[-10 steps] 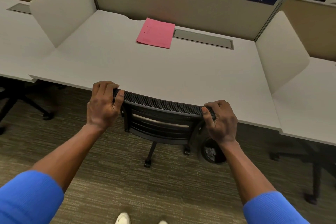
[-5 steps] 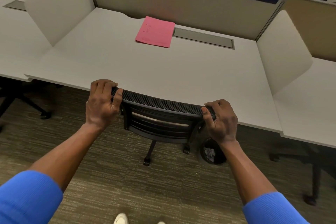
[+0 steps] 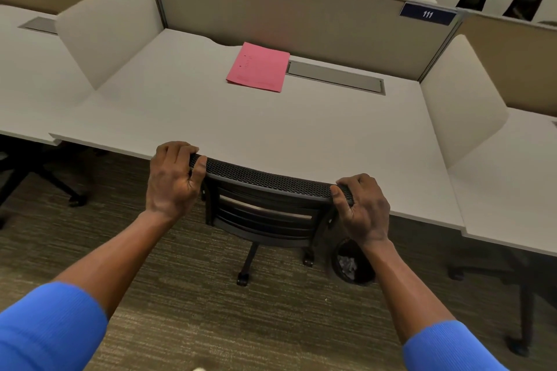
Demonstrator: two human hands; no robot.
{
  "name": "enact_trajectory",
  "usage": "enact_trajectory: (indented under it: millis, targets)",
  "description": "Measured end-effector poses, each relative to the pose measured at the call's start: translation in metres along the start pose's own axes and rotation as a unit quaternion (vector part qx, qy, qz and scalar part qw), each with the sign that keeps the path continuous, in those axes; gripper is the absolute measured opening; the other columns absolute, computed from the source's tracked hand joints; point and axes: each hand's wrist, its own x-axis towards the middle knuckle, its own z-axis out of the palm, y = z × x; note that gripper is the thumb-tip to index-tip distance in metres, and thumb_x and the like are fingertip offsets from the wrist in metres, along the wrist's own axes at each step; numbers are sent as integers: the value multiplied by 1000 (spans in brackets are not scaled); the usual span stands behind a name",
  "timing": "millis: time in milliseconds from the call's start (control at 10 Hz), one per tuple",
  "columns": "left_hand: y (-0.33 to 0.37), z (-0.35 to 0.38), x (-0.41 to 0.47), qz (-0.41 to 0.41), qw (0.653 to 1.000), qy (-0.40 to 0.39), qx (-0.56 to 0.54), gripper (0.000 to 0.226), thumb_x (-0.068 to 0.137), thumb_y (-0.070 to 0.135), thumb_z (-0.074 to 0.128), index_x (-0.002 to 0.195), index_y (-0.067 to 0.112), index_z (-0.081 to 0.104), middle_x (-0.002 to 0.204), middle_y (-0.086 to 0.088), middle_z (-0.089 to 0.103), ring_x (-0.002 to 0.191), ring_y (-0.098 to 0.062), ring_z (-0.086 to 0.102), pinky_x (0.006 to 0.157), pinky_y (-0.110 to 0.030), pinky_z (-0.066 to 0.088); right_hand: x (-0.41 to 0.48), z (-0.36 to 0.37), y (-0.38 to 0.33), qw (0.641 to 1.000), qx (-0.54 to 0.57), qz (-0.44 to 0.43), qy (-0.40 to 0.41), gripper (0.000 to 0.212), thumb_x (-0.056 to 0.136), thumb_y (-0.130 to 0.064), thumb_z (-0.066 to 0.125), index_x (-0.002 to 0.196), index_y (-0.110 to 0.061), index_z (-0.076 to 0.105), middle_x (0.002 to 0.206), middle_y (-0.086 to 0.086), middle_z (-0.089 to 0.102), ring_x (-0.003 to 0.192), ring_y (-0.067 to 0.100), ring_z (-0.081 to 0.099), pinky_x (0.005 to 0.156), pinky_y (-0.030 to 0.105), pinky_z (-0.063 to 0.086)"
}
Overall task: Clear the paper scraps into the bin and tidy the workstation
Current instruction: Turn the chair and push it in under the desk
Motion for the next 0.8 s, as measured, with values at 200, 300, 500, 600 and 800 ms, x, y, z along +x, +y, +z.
enact_trajectory:
  millis: [200,300,500,600,800]
  targets:
    - [5,-12,-1,4,992,-70,105,65,106,61,15,130,20,59,136,-5,62,143,-32,44,129,-56,17,-3,-15,-10,998,-35,29,-47,73,99,-77,24,119,-23,70,111,3,66,104,23,61,82,39,52]
    - [14,-23,-2,-7,983,-101,151,75,106,65,13,141,15,56,153,-10,54,159,-35,25,131,-58,6,-10,-22,-20,996,-57,39,-55,73,100,-76,28,133,-20,61,120,4,65,113,25,60,95,43,48]
    - [22,-52,-10,49,979,-108,167,93,98,80,19,150,8,47,167,-19,34,163,-34,12,131,-60,5,-24,-39,-48,993,-96,20,-70,79,98,-79,29,146,-19,47,147,10,51,141,30,46,119,49,38]
    - [23,-69,-6,49,978,-110,172,96,97,82,17,154,8,43,170,-18,28,164,-33,7,131,-59,4,-22,-49,-62,991,-95,28,-94,86,96,-84,25,152,-21,41,158,11,44,152,30,37,126,50,31]
    - [29,-112,27,97,978,-60,176,97,95,83,23,149,8,52,169,-20,30,163,-36,14,129,-62,12,-5,-76,-88,993,-85,23,-81,94,91,-90,19,155,-25,39,164,8,40,155,29,33,128,48,27]
